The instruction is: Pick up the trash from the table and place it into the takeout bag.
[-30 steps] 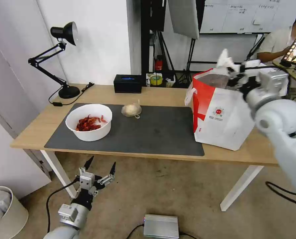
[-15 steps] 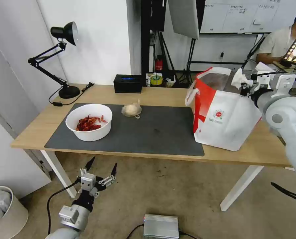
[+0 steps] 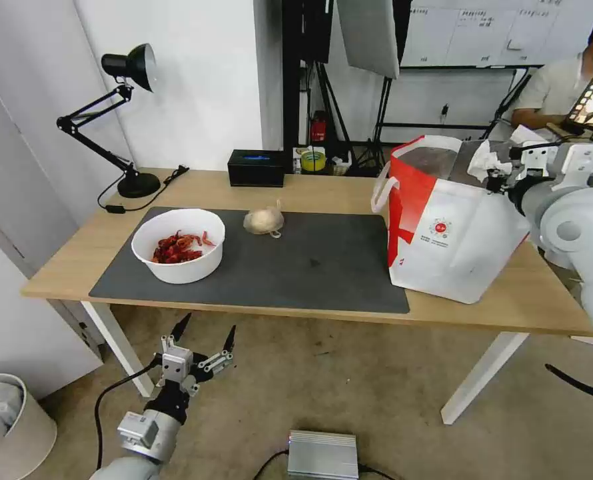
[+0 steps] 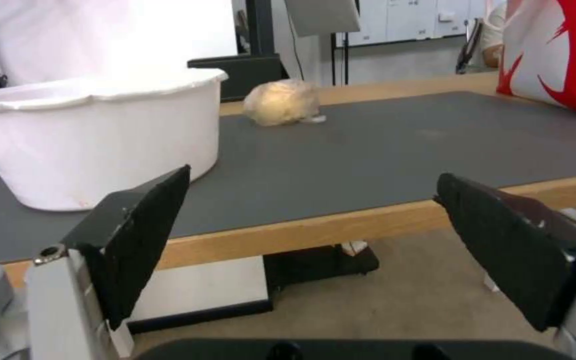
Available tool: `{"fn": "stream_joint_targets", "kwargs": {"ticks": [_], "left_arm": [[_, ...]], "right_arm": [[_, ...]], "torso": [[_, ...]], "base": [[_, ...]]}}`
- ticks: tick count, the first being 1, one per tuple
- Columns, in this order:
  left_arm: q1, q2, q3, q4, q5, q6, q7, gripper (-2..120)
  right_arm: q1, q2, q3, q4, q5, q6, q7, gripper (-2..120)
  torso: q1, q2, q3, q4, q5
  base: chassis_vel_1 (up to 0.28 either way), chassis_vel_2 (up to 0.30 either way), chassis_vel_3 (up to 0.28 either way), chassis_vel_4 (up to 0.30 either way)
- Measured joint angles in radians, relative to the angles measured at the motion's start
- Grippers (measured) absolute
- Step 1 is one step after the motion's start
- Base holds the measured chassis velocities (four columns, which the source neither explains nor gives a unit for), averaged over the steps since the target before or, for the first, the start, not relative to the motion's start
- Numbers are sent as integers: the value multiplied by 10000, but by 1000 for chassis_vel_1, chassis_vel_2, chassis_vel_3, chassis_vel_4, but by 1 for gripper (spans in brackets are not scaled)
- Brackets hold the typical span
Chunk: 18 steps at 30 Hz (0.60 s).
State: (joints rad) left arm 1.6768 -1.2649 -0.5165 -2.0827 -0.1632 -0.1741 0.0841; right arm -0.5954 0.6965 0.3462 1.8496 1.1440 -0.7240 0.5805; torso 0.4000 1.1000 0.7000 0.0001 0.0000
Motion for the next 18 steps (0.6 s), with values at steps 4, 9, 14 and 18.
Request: {"fn": "stream_joint_targets", "kwargs": {"ticks": [4, 9, 14, 18], "left_arm": [[-116, -36, 21, 17, 2, -1, 0, 100], [-141, -36, 34, 8, 15, 9, 0, 100], [-140, -26, 18, 20, 28, 10, -10, 100], [-183, -21, 18, 34, 28, 14, -15, 100]], "right_arm": [[-38, 0, 75, 96, -103, 12, -14, 13], [5, 14, 75, 100, -119, 19, -49, 25], [-35, 10, 66, 128, -302, 25, -213, 45], [-39, 29, 33, 96, -322, 32, -241, 59]], "torso": [[0, 0, 0, -2, -1], [0, 1, 0, -1, -1], [0, 0, 0, -1, 0], [0, 0, 1, -1, 0]], "base": [[0, 0, 0, 0], [0, 0, 0, 0], [0, 0, 0, 0], [0, 0, 0, 0]]}}
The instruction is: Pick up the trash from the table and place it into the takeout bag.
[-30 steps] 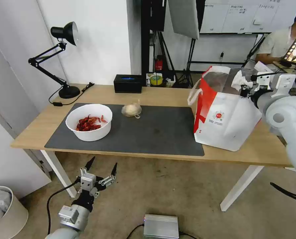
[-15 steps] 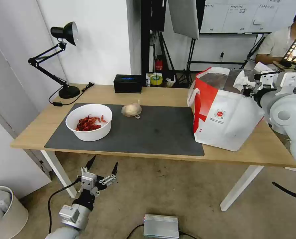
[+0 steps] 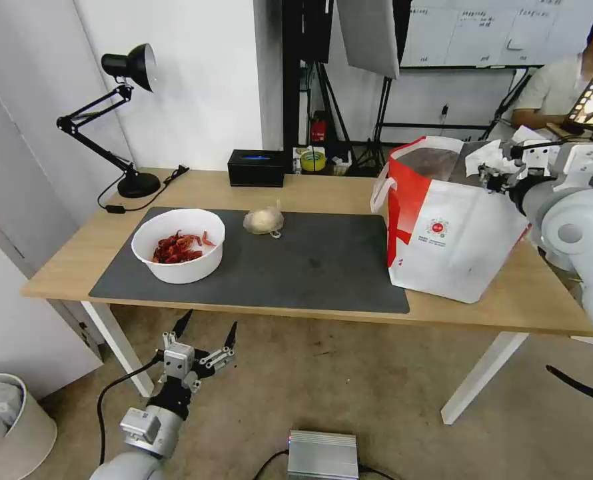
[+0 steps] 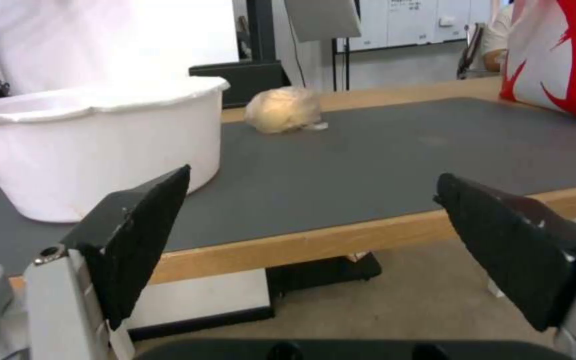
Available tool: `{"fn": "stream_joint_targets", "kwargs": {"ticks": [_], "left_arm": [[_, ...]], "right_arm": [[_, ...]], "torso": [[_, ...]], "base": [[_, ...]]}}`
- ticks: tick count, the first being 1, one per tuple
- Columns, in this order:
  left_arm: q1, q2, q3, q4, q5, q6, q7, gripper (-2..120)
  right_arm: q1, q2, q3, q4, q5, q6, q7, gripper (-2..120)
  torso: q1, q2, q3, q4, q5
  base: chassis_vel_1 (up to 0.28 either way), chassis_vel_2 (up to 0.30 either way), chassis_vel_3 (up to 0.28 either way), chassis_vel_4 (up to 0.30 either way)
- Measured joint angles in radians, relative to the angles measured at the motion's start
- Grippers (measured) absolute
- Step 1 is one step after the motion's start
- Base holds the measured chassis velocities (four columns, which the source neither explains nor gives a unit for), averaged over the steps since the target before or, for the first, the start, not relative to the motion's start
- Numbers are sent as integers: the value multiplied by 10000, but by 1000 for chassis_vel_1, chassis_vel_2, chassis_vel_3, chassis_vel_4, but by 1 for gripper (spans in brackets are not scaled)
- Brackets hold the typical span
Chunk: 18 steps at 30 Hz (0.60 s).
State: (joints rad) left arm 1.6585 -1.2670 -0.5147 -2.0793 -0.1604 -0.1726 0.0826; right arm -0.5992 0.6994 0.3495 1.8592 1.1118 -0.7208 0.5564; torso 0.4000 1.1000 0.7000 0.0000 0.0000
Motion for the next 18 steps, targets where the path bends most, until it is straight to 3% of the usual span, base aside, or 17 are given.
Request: {"fn": "stream_joint_targets", "kwargs": {"ticks": [10, 18], "left_arm": [[-38, 7, -36, 6, -10, 23, -10, 100], [-36, -14, -40, -8, -14, 28, -16, 100]], "right_arm": [[153, 2, -127, -81, 5, 13, -86, 97], [343, -37, -316, -134, 3, 13, -124, 100]], "torso": [[0, 0, 0, 0, 0], [0, 0, 0, 0, -1]], "base": [[0, 0, 0, 0], [0, 0, 0, 0]]}}
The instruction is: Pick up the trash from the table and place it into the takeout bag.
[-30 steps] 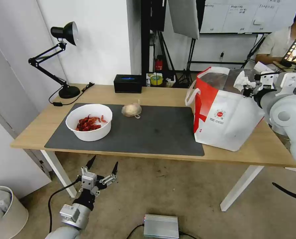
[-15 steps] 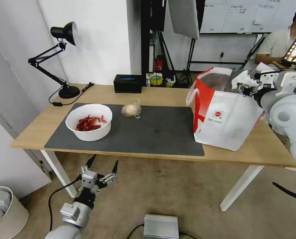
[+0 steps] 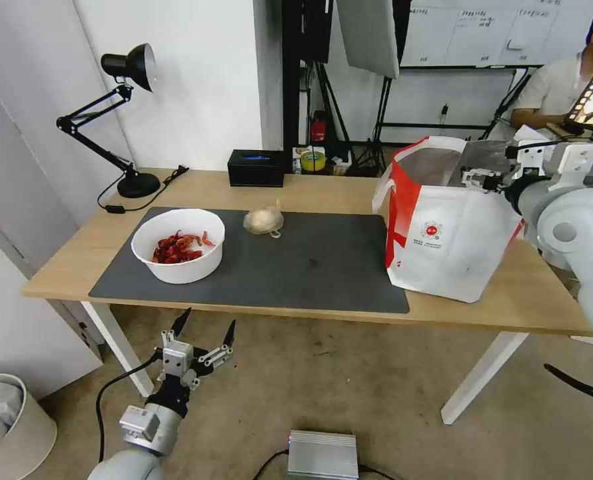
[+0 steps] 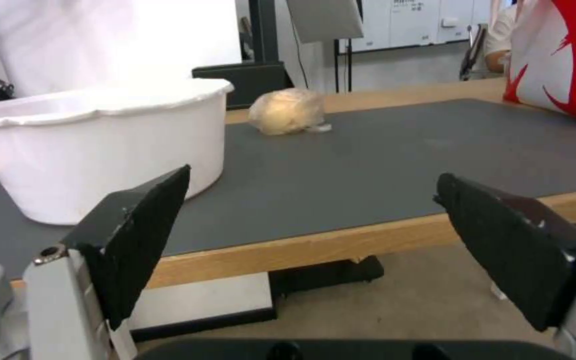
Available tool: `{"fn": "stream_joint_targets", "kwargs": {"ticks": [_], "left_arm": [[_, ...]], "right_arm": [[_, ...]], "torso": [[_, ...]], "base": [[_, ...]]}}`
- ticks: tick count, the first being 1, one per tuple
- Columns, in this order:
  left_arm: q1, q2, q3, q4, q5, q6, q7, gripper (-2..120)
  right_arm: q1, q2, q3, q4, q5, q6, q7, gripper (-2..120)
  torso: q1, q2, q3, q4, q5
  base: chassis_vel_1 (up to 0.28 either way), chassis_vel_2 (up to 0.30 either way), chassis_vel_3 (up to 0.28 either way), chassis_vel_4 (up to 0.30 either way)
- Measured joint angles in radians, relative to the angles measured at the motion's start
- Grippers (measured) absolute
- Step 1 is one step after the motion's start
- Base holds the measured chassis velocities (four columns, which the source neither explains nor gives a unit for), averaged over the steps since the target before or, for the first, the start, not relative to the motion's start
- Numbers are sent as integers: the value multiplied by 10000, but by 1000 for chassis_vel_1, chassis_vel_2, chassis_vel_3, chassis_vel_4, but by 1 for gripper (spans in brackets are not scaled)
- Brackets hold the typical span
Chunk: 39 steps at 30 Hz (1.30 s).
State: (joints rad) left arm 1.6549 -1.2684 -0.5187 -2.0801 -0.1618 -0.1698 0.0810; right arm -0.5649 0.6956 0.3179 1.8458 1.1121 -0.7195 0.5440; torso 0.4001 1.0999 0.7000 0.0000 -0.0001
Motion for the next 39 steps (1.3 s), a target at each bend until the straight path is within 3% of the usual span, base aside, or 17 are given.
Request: {"fn": "stream_joint_targets", "kwargs": {"ticks": [9, 12, 13, 16, 17, 19, 25, 31, 39], "left_arm": [[-1, 18, -17, -75, -18, 18, -5, 100], [28, 14, -24, -104, -21, 18, -5, 100], [28, 14, -24, -104, -21, 18, -5, 100], [62, -5, -37, -131, -21, 19, -5, 100], [62, -5, -37, -131, -21, 19, -5, 100], [104, -23, -79, -173, -21, 19, -5, 100], [213, 26, -234, -250, -183, -2, 20, 100], [237, 35, -341, -281, -303, -102, 53, 100], [328, -76, -386, -327, -296, -169, 103, 100]], "right_arm": [[90, -17, -50, 15, 2, 135, -116, 100], [0, 1, -43, 79, 11, 1346, -814, 100], [0, 1, -43, 79, 11, 1346, -814, 100], [-318, 41, 57, 304, -14, 2807, -1858, 100], [-318, 41, 57, 304, -14, 2807, -1858, 100], [-908, 68, 405, 649, -130, 3728, -2813, 100], [-2769, -29, 1309, 1418, -595, 4956, -4436, 100], [-4215, -20, 1777, 2265, -1234, 5420, -5138, 100], [-5667, 447, 1659, 2875, -2565, 5829, -5290, 100]], "torso": [[0, 0, 0, 0, 1], [0, 0, 0, 0, 0], [0, 0, 0, 0, 0], [0, 0, 1, 2, 0], [0, 0, 1, 2, 0], [0, 0, 0, 2, -1], [-1, 1, -1, -1, 2], [-1, 1, -1, -2, 0], [-1, 1, -1, 1, 0]], "base": [[0, 0, 0, 0], [0, 0, 0, 0], [0, 0, 0, 0], [0, 0, 0, 0], [0, 0, 0, 0], [0, 0, 0, 0], [0, 0, 0, 0], [0, 0, 0, 0], [0, 0, 0, 0]]}}
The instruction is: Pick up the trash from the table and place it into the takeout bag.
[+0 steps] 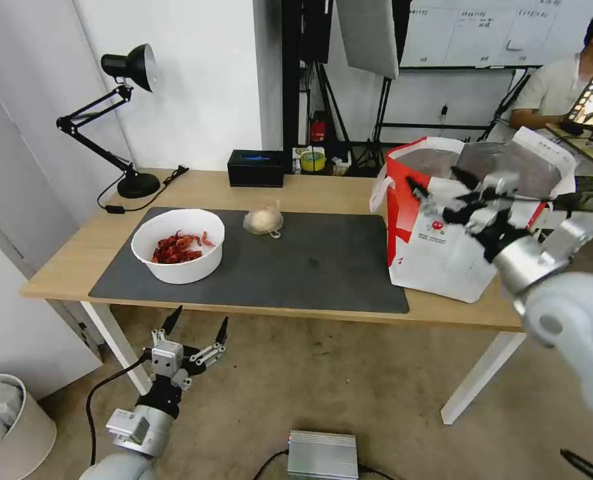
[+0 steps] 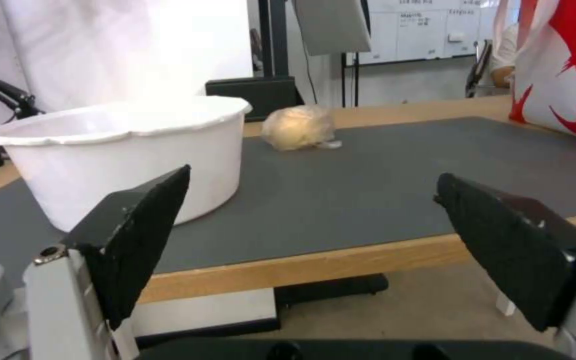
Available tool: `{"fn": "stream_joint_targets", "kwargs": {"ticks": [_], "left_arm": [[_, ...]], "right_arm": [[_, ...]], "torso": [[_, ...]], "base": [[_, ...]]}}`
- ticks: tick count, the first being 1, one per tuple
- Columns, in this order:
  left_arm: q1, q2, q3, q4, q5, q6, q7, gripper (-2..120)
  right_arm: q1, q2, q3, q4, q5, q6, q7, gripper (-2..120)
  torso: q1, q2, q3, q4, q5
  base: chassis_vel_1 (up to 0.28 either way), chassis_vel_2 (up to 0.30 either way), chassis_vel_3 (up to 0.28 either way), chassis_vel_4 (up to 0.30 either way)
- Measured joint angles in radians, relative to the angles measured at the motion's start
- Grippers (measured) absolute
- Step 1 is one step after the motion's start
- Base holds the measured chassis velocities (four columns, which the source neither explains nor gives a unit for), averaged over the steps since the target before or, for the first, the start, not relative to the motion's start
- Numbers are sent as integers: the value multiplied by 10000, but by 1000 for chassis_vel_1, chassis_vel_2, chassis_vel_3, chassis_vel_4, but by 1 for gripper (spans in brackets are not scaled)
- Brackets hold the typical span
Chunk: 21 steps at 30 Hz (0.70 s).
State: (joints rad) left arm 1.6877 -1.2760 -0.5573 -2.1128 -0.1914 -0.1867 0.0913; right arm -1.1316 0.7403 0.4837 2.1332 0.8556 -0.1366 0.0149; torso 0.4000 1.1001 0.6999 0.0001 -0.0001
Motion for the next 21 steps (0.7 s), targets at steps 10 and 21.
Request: {"fn": "stream_joint_targets", "kwargs": {"ticks": [10, 21], "left_arm": [[93, 2, -117, -6, -7, -74, 18, 100], [76, 31, -114, 85, -22, -85, 31, 100]], "right_arm": [[-2159, 1094, -300, 11, -1672, 733, 148, 100], [-3514, 2030, -521, -365, -2583, 1447, 240, 100]], "torso": [[0, 0, 0, -2, 0], [0, 0, 0, -1, 0]], "base": [[0, 0, 0, 0], [0, 0, 0, 0]]}}
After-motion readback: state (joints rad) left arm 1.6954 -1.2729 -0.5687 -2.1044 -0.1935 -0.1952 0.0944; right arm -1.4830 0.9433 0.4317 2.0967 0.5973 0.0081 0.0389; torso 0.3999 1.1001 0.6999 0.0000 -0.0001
